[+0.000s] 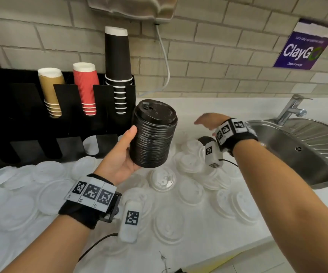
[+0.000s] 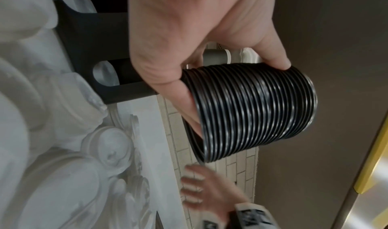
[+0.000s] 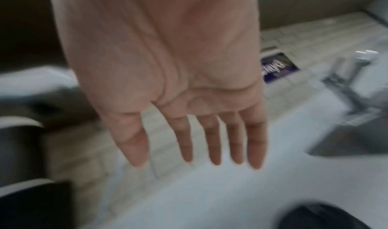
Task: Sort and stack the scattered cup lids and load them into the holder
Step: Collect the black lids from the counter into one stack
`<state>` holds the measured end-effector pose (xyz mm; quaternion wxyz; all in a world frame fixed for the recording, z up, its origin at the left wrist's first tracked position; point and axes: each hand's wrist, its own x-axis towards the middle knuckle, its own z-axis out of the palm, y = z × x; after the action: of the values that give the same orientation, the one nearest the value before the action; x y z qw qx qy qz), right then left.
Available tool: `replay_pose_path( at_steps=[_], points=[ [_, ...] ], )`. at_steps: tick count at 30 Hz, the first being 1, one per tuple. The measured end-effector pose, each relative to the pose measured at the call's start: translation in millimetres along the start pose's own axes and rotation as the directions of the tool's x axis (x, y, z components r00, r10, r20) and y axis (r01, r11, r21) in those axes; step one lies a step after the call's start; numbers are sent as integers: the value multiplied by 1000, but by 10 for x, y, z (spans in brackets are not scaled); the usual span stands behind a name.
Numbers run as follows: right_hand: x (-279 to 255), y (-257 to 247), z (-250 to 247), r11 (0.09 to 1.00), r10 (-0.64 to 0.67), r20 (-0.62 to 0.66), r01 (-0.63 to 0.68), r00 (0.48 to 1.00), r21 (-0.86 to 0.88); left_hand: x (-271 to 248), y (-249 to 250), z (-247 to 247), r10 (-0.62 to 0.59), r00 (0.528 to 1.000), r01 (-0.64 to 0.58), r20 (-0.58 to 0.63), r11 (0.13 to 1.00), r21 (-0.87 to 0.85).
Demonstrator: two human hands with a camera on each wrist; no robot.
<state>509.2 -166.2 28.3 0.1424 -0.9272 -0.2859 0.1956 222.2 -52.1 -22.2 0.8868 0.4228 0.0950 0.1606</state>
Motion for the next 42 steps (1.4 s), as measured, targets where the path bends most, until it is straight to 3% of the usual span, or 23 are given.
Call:
replay_pose_path(
  at_steps=[3, 5, 7, 11, 18, 22, 24, 29, 30, 32, 33, 35, 39, 42],
  points=[
    [279, 322, 179, 873, 30, 53, 0, 998, -488, 44, 6, -42, 23, 999, -24, 40, 999, 35],
    [417, 524, 245, 767, 11, 88, 48, 996, -640, 66, 18, -82, 39, 998, -41, 40, 997, 60],
    [533, 626, 271, 753, 67, 65, -8, 996, -658, 94, 40, -128, 55, 998, -55, 15, 996, 73],
    [693, 530, 323, 855, 78, 89, -21, 993, -518, 161, 71, -210, 50, 998, -46, -46, 995, 88],
    [856, 436, 296, 790, 125, 244, 52, 962, -611, 239, 126, -237, 62, 998, -60, -8, 989, 139],
    [913, 396, 359, 688, 68, 230, 121, 971, -716, 255, 126, -257, 62, 998, -59, -28, 991, 117],
    [956, 384, 399, 687, 68, 220, 115, 973, -717, 249, 121, -274, 77, 995, -70, -62, 992, 107],
    [931, 281, 200, 887, 34, 79, 6, 996, -462, 226, 159, -293, 83, 995, -74, -61, 988, 136],
    [894, 233, 110, 940, 24, 46, -7, 999, -340, 221, 169, -294, 82, 996, -75, -45, 987, 140],
    [790, 118, -31, 994, 12, 45, -17, 999, 104, 205, 177, -284, 81, 997, -79, -9, 987, 142],
    [718, 58, -93, 950, -22, 67, 0, 998, 311, 198, 172, -276, 76, 997, -76, 10, 987, 138],
    [523, -73, -217, 851, -153, 86, 87, 984, 518, 182, 139, -247, 61, 997, -65, 36, 990, 121],
    [27, -323, -347, 665, -470, 132, 252, 873, 704, 145, 9, -166, 14, 1000, -15, 11, 996, 86],
    [-377, -451, -354, 597, -617, 150, 336, 772, 728, 87, -106, -102, -35, 999, 36, -11, 994, 99]
  ],
)
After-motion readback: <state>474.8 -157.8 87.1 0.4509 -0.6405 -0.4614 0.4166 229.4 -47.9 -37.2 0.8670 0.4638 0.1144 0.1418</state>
